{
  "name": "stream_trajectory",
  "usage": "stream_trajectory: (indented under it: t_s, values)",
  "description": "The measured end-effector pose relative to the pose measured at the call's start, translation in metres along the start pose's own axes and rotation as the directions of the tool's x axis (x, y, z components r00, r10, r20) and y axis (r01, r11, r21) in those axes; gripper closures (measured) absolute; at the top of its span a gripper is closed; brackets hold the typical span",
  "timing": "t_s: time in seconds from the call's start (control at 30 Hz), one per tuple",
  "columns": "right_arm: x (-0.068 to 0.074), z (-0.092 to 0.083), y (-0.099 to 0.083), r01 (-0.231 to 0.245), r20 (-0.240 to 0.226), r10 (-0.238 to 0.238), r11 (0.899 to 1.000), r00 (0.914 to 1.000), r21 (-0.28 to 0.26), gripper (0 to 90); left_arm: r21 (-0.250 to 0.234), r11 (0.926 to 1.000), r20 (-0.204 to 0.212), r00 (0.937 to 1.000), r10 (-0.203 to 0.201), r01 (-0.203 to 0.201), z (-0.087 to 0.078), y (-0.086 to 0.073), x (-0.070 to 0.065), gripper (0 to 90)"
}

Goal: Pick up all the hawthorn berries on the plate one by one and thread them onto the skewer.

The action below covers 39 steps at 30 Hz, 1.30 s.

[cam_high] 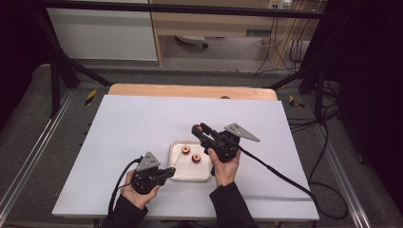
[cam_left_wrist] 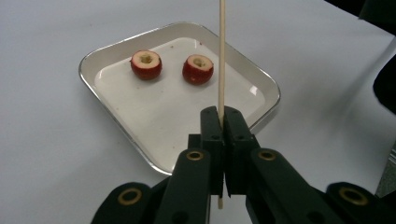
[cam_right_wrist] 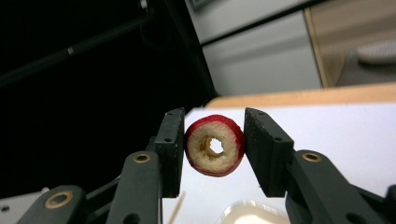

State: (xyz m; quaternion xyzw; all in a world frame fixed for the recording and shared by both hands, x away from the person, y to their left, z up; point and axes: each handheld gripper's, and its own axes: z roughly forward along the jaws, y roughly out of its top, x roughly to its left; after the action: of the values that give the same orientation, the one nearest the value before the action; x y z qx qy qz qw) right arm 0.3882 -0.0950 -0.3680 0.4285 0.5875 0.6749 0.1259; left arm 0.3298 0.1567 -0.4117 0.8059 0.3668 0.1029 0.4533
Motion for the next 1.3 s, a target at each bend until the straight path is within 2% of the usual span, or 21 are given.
stream_trajectory:
  t_s: [0.17,0.27,0.37,0.7,0.93,1.3]
  values:
    - [0.005,0.001,-0.008,-0.011,-0.028,0.008,0.994,0.9996,-0.106,59.9,-0.024,0.9996,0.015,0.9997,-0.017,0.017,0.0,0.003,-0.003,88.1]
    - [0.006,0.002,-0.011,-0.011,-0.042,0.005,0.992,0.9991,-0.126,59.9,-0.038,0.9989,0.034,0.9991,-0.024,0.026,-0.002,0.005,-0.004,88.1]
    - [0.007,0.003,-0.016,-0.013,-0.055,0.005,0.989,0.9985,-0.146,59.9,-0.047,0.9983,0.032,0.999,-0.032,0.033,-0.003,0.005,-0.004,88.1]
    - [0.009,0.006,-0.025,-0.078,-0.077,0.062,0.968,0.9952,-0.238,60.1,-0.073,0.9948,0.039,0.997,-0.068,0.07,-0.006,0.006,-0.002,88.1]
    - [0.008,0.009,-0.03,-0.084,-0.09,0.066,0.971,0.9938,-0.222,60.0,-0.062,0.9963,0.044,0.9975,-0.056,0.058,-0.006,0.006,-0.002,88.2]
    - [0.007,0.01,-0.032,-0.071,-0.099,0.05,0.974,0.9939,-0.216,60.0,-0.062,0.9958,0.043,0.997,-0.065,0.068,-0.005,0.006,-0.001,88.1]
